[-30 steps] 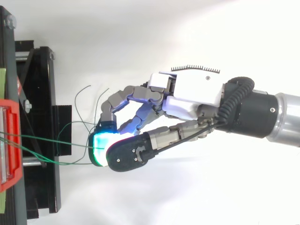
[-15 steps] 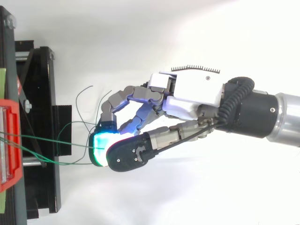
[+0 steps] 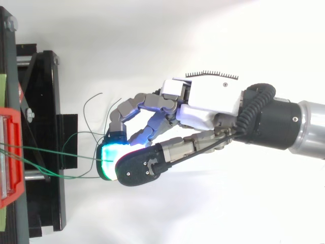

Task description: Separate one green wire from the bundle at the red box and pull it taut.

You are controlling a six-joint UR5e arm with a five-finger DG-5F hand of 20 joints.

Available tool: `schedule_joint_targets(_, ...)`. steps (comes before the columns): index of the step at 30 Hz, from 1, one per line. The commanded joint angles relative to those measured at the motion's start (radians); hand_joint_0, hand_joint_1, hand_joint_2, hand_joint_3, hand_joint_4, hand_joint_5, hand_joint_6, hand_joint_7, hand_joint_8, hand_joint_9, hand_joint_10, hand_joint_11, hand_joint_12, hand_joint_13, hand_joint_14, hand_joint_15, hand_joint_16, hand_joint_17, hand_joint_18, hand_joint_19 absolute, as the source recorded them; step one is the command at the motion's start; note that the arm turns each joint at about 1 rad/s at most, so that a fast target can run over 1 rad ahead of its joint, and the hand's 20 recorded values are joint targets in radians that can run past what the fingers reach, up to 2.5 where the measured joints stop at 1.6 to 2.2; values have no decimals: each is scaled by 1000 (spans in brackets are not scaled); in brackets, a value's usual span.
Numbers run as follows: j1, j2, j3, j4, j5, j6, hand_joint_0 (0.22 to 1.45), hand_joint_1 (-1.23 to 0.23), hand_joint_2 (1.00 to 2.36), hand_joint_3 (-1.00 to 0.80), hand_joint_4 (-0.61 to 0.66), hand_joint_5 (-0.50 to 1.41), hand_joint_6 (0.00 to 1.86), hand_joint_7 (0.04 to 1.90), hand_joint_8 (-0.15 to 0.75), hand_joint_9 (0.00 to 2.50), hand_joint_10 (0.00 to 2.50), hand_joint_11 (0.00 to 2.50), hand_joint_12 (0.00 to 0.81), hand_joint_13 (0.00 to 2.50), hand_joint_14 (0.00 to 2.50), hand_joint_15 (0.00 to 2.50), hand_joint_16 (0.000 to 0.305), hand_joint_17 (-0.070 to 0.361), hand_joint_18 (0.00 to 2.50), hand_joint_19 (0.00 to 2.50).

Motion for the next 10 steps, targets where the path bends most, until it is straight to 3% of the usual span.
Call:
schedule_joint_targets(1,0,0,0,0,0,0,600,-754,1011,-41,-32,-121,892,1131,274,1093,20,833,426,745,16,454,56,126,625,420)
schedule_joint_targets(10,-2,0,0,0,0,0,597,-750,1012,-41,-32,-122,893,1123,270,1090,18,833,425,745,16,453,56,126,626,421)
